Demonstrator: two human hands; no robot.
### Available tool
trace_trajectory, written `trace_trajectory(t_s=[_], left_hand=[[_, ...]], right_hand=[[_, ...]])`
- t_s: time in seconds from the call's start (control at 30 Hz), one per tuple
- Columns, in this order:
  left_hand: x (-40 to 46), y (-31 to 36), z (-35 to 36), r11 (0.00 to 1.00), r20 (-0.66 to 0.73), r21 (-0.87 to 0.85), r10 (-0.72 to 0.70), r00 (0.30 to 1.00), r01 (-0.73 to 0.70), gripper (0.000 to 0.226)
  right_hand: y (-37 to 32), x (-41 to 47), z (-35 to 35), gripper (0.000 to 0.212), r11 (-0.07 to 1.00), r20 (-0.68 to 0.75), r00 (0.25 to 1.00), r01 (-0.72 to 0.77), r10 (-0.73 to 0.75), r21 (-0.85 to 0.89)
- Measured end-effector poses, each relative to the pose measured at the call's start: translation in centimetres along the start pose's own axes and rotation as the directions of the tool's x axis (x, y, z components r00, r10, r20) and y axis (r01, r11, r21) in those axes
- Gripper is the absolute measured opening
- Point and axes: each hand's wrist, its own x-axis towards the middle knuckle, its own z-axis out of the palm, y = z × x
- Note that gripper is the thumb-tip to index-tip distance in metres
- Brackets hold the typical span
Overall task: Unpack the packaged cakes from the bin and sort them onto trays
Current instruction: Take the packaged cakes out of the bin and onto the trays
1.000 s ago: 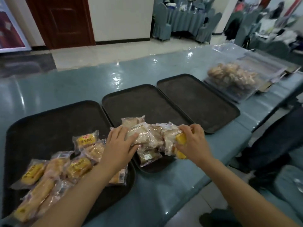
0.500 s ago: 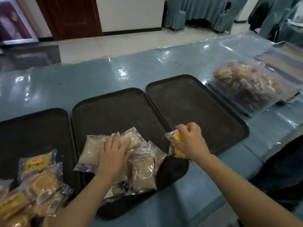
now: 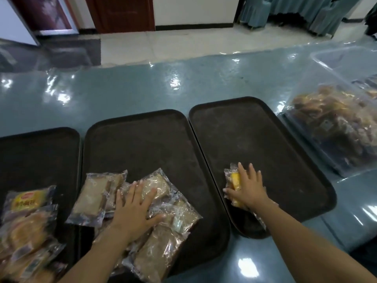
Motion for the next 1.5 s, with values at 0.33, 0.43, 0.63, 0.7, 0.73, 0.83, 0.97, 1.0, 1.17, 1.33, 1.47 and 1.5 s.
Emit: trace_trajectory(t_s=[0.33, 0.43, 0.63, 0.7, 0.73, 0.83, 0.97, 1.0, 1.17, 1.33, 1.47, 1.5], left_hand=[[0.2, -0.4, 0.5, 1.000, -0.116, -0.007, 0.008, 0.993, -0.009, 0.107], [-0.3, -0.7, -0.3, 1.000, -0.169, 0.000, 0.023, 0.985, -0.024, 0.104], [-2.9, -2.8, -3.6, 0.995, -0.272, -0.072, 0.048, 0.961, -0.070, 0.107], [-4.4, -4.2, -5.3, 0.988, -0.337, -0.093, 0.088, 0.937, -0.126, 0.095], [-5.4, -5.0, -6.0, 0.983, -0.363, -0.095, 0.115, 0.925, -0.159, 0.086], [-8.8, -7.4, -8.1, 0.963, -0.455, -0.090, 0.185, 0.871, -0.252, 0.062], [-14.7, -11.4, -10.4, 0.962, -0.548, -0.034, 0.207, 0.810, -0.269, 0.055], [-16.3, -12.7, -10.8, 0.963, -0.558, -0.022, 0.211, 0.803, -0.268, 0.054], [-24.7, -19.8, -12.5, 0.969, -0.588, 0.038, 0.219, 0.779, -0.245, 0.058], [-31.8, -27.5, -13.2, 0.984, -0.625, 0.052, 0.166, 0.763, -0.172, 0.061], [-35.9, -32.3, -13.4, 0.995, -0.641, 0.064, 0.104, 0.760, -0.082, 0.060], [-36.7, -33.4, -13.5, 0.996, -0.651, 0.062, 0.091, 0.754, -0.067, 0.061]], right_hand=[[-0.1, 0.5, 0.4, 0.112, 0.996, -0.059, 0.998, 0.023, -0.027, -0.083], [-1.1, -0.7, 0.1, 0.109, 0.989, -0.126, 0.989, 0.063, -0.080, -0.134], [-5.8, -5.9, -0.4, 0.087, 0.936, -0.239, 0.906, 0.327, -0.349, -0.128], [-8.2, -8.1, -0.6, 0.079, 0.910, -0.243, 0.877, 0.399, -0.415, -0.113], [-9.4, -9.2, -0.6, 0.075, 0.891, -0.257, 0.854, 0.442, -0.453, -0.103], [-13.6, -12.9, -0.7, 0.069, 0.824, -0.286, 0.780, 0.563, -0.557, -0.066], [-19.8, -18.6, -0.7, 0.067, 0.727, -0.315, 0.675, 0.683, -0.668, -0.078], [-21.4, -20.1, -0.6, 0.067, 0.706, -0.324, 0.650, 0.703, -0.687, -0.085], [-29.8, -27.5, 0.2, 0.067, 0.617, -0.353, 0.555, 0.782, -0.754, -0.088], [-37.9, -33.4, 1.9, 0.066, 0.528, -0.358, 0.459, 0.840, -0.813, -0.124], [-43.2, -37.1, 2.5, 0.066, 0.475, -0.313, 0.423, 0.873, -0.851, -0.112], [-44.5, -37.8, 2.6, 0.066, 0.456, -0.303, 0.406, 0.883, -0.862, -0.113]])
